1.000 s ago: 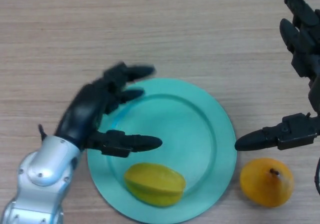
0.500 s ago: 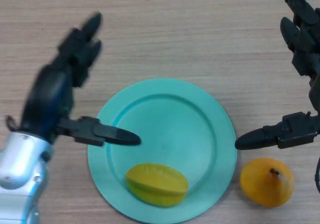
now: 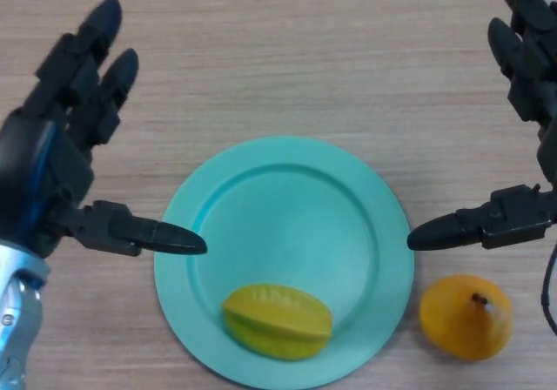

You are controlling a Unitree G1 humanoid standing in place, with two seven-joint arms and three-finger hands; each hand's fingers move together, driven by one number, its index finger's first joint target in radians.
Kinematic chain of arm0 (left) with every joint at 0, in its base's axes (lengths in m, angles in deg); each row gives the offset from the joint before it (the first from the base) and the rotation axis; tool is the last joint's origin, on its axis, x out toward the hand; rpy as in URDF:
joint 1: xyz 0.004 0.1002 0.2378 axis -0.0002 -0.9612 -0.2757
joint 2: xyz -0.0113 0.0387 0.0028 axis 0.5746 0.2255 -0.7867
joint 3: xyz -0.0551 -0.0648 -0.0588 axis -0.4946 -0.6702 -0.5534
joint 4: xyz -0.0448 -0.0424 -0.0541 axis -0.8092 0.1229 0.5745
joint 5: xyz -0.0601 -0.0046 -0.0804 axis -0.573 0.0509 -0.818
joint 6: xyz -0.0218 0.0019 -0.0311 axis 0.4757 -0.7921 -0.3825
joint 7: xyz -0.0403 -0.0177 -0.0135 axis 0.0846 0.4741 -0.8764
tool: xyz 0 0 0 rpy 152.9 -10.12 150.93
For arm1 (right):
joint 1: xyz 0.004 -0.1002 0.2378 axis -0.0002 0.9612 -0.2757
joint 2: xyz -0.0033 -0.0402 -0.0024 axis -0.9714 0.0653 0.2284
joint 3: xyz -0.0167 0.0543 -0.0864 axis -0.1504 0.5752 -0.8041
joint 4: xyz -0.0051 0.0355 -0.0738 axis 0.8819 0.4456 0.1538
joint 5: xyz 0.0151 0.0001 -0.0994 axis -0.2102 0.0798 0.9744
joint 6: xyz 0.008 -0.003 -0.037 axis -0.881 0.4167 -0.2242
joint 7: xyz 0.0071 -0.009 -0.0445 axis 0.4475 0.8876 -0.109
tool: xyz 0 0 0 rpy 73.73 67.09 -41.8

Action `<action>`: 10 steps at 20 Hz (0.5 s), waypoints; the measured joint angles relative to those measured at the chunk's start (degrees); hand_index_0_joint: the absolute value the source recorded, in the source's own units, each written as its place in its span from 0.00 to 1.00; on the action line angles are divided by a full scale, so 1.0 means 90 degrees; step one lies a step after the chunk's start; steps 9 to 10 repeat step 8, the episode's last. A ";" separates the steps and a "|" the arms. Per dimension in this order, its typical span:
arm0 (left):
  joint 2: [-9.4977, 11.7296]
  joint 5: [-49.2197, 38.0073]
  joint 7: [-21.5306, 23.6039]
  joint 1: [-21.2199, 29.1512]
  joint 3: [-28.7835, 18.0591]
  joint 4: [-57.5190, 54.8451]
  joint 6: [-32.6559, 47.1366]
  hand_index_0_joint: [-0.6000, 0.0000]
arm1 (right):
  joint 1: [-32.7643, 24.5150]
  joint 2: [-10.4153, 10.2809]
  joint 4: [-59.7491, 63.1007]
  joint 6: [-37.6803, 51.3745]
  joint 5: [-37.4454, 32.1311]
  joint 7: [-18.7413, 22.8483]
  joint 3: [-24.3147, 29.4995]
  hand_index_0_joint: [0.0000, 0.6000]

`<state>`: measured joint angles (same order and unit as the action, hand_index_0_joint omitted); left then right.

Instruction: Pick up the yellow starfruit and place it on the plate

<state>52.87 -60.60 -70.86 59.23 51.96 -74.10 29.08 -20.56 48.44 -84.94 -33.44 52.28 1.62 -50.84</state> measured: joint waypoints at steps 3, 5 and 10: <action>0.0090 -0.0230 0.0001 -0.0009 -0.0155 -0.0010 -0.0005 1.00 | 0.0009 -0.0004 0.0161 0.0023 0.0002 0.0004 -0.0013 0.00; 0.0090 -0.0218 0.0000 -0.0048 -0.0178 -0.0027 -0.0006 1.00 | 0.0027 -0.0005 0.0142 0.0023 0.0001 0.0005 -0.0029 0.00; 0.0088 -0.0211 -0.0184 -0.0271 -0.0179 -0.0138 -0.0100 1.00 | 0.0066 -0.0007 0.0115 0.0023 0.0001 0.0006 -0.0027 0.00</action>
